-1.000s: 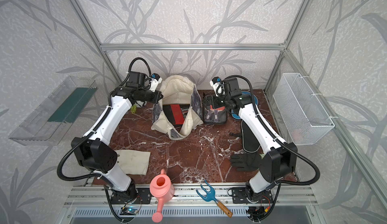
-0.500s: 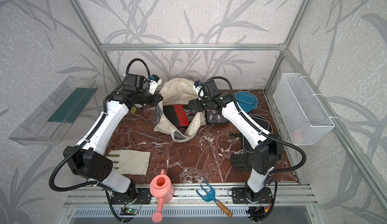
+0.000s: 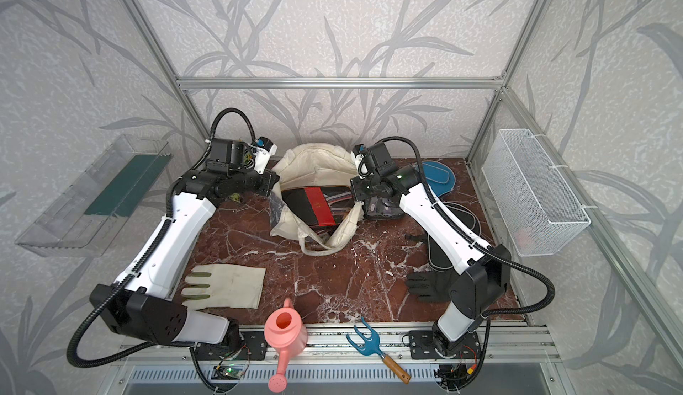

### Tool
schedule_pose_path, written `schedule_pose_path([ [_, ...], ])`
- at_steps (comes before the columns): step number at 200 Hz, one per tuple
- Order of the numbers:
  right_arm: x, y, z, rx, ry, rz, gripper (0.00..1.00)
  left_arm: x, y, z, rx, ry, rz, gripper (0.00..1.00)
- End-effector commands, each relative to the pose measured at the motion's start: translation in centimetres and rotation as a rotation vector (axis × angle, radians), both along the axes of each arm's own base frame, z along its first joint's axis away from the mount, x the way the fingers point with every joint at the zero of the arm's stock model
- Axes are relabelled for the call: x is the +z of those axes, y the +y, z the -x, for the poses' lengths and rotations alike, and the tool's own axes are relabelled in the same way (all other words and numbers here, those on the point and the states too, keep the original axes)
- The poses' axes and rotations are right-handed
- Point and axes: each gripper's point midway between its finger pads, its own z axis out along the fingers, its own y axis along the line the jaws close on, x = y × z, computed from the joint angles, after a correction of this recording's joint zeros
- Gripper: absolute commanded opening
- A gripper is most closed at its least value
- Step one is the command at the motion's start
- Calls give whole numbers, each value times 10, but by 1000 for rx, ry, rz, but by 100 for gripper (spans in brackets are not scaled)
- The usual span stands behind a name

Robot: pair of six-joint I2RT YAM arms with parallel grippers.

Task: Remove the ping pong set from the canvas bag
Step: Adjust the canvas bag at the center of the board.

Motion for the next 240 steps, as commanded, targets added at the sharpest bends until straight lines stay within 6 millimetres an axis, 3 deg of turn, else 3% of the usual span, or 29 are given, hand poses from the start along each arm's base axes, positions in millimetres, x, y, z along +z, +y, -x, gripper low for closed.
schedule_pose_path([
  [1, 12, -10, 19, 15, -7, 14, 0, 86, 3, 4, 8, -297, 38, 0],
  [8, 15, -12, 21, 11, -13, 15, 6, 88, 3, 7, 7, -302, 36, 0],
  [25, 25, -18, 26, -1, -34, 9, 43, 89, 4, 10, 5, -306, 31, 0],
  [43, 31, -23, 29, -17, -51, 6, 66, 88, 4, 12, 3, -303, 29, 0],
  [64, 22, -23, 26, -30, -46, 12, 78, 83, 3, 12, -1, -292, 37, 0],
  [103, -14, 1, 5, -22, 31, -16, 87, 83, 0, 14, -19, -295, 49, 0],
  [116, -23, 12, -1, -5, 60, -43, 85, 84, 0, 16, -20, -298, 49, 0],
  [124, -27, 17, -3, 1, 74, -52, 77, 85, 0, 17, -19, -299, 50, 0],
  [132, -28, 21, -3, 11, 85, -60, 61, 86, 1, 19, -21, -303, 50, 0],
  [148, -23, 23, 0, 26, 83, -73, 13, 90, 2, 24, -20, -312, 51, 0],
  [155, -19, 21, 3, 31, 82, -73, 0, 91, 2, 25, -19, -315, 51, 0],
  [203, 24, -13, 52, 49, 32, -71, 0, 107, 5, 41, -10, -325, 72, 0],
  [240, 23, -47, 89, 8, 42, -27, 0, 92, -2, 46, -31, -258, 115, 0],
])
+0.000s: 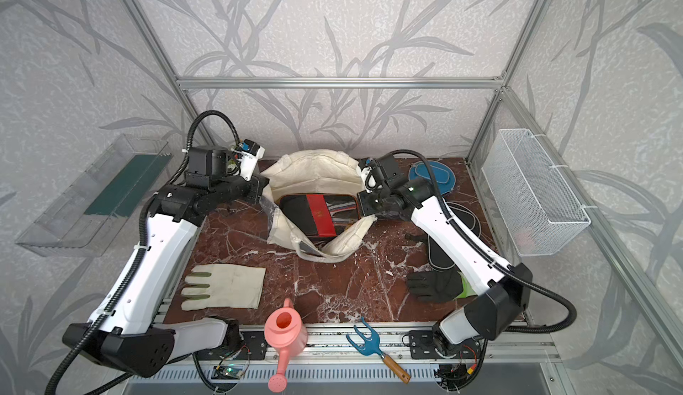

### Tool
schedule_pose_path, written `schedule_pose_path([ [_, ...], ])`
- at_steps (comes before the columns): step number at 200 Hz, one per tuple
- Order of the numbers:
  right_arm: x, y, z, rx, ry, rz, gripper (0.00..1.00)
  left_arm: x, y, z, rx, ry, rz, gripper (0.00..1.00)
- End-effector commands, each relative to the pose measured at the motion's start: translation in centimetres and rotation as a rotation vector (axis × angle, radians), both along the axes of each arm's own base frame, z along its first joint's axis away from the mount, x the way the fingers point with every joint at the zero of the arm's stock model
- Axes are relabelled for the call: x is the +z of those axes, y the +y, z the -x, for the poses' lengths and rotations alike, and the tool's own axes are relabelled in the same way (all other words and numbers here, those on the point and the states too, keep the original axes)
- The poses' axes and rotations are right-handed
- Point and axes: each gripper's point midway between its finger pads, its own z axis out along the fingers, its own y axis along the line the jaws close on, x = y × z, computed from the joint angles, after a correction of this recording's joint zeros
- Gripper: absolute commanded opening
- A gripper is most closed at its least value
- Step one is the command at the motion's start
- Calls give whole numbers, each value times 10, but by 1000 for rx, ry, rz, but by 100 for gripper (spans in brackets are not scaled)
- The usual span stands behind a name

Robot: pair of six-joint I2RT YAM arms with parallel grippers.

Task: Remove the ping pong set from the canvas bag
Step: Adjust the canvas bag at the center of the board.

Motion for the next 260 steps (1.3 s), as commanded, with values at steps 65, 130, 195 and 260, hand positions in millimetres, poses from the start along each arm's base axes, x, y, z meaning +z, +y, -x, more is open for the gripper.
schedule_pose_path([
  [65, -11, -41, 38, -60, 3, 3, 0, 8, -44, 8, -126, -43, 106, 0],
  [130, -17, -39, 38, -48, 9, -1, 0, 2, -62, -10, -178, -12, 59, 83],
  [195, -20, -36, 38, -37, 12, -10, 0, -40, -82, -24, -235, 136, 7, 86],
  [260, -1, -38, 43, 1, -32, -3, 10, -22, -89, -29, -277, 85, 7, 0],
])
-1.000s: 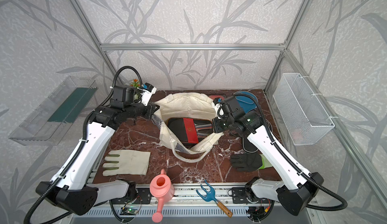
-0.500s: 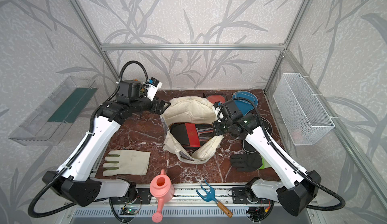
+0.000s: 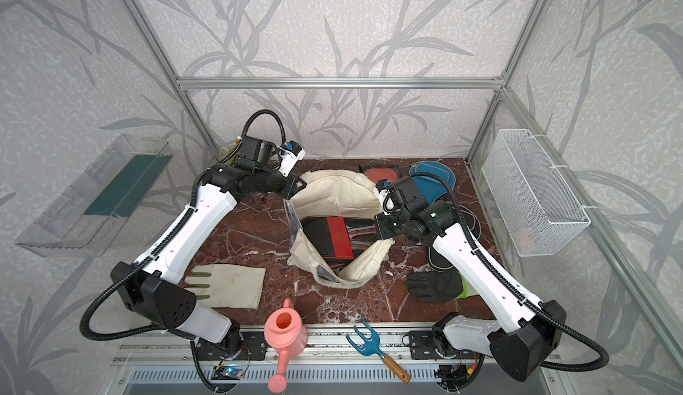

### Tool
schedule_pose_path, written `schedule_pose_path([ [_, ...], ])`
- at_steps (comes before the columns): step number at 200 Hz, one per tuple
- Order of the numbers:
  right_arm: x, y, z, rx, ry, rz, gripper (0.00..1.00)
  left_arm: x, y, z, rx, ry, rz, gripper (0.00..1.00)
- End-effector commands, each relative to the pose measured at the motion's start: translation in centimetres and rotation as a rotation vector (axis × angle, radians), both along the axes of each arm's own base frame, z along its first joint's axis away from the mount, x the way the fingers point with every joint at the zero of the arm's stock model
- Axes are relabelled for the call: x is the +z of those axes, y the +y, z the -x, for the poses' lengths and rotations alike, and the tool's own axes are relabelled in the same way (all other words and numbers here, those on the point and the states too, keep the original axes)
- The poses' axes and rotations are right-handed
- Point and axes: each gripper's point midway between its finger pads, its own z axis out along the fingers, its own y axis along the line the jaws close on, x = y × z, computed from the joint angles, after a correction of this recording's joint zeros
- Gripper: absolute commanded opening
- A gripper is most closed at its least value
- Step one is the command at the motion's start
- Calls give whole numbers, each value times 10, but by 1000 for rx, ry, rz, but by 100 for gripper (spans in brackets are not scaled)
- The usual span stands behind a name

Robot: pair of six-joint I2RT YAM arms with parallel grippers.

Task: Remove the ping pong set from the canvas bag
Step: Adjust the canvas bag at the center of the board.

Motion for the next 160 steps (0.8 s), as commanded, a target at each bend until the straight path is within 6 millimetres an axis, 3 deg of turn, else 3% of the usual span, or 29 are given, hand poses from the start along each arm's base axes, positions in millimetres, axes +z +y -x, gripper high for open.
schedule_pose_path([
  [1, 33, -2, -1, 27, -102, -28, 11, 26, -6, 7, -55, -76, 23, 0],
  [16, 51, -8, 1, 45, -160, 6, 34, 47, -10, 10, -80, -146, 54, 0],
  [31, 77, -13, 5, 65, -246, 23, 70, 69, -14, 17, -113, -213, 94, 0],
  [46, 104, -12, 12, 113, -323, 27, 100, 90, -20, 27, -162, -280, 136, 0],
  [65, 126, 10, 26, 241, -391, 30, 99, 102, -25, 38, -207, -330, 180, 0],
  [87, 122, 55, 48, 453, -412, 52, 99, 109, -29, 47, -243, -373, 226, 0],
  [104, 99, 86, 64, 604, -367, 62, 99, 114, -31, 52, -255, -401, 262, 0],
  [125, 66, 111, 72, 699, -289, 55, 99, 118, -33, 58, -270, -406, 297, 0],
  [160, 10, 130, 57, 713, -221, 112, 99, 115, -30, 62, -261, -389, 280, 0],
])
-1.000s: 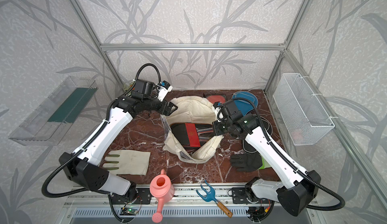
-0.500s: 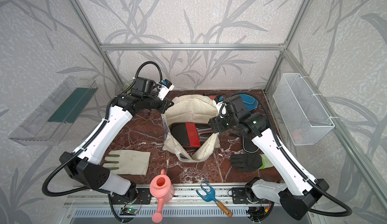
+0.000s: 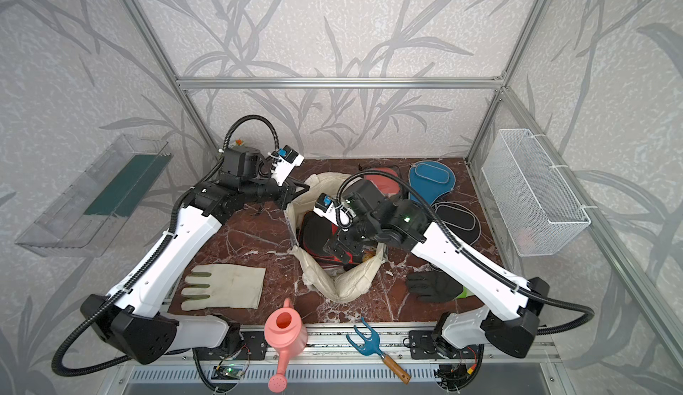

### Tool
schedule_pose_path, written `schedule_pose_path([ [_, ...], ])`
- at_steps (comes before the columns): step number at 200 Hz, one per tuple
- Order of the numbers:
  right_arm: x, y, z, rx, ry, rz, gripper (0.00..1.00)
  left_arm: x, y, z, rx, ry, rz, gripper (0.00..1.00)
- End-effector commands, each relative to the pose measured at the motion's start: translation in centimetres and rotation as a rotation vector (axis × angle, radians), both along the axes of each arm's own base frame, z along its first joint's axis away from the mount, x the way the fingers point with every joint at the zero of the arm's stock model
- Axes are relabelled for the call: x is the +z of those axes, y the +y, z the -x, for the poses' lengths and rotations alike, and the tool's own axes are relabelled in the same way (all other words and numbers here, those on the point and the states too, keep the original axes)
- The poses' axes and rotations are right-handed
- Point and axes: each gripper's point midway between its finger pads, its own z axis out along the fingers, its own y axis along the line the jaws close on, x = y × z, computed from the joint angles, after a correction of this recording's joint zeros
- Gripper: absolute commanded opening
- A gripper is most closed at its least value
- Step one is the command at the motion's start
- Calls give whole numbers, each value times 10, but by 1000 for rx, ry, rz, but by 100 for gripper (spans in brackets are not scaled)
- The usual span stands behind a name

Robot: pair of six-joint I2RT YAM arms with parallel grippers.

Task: Remove the ping pong set from the canvas bag
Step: Adjust the canvas bag at the center of the board, then pick up the ping pong set from the canvas bag.

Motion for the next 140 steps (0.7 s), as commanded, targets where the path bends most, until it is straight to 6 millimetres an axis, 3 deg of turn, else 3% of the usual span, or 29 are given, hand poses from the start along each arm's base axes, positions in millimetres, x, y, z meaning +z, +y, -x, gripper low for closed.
schedule_pose_path([
  [1, -23, 11, -4, 44, -1, 22, 99, 74, -6, 11, -53, -238, 117, 0],
  [36, -71, 12, -50, -73, -37, 112, 100, 65, -6, 8, -48, -215, 108, 0],
  [90, -91, 17, -117, -181, -32, 48, 99, 46, -13, 5, -87, -179, 97, 0],
  [92, -100, 19, -119, -182, -18, 58, 99, 46, -13, 4, -88, -178, 97, 0],
  [140, -132, 30, -153, -177, 74, 28, 99, 31, -29, 6, -205, -155, 107, 0],
])
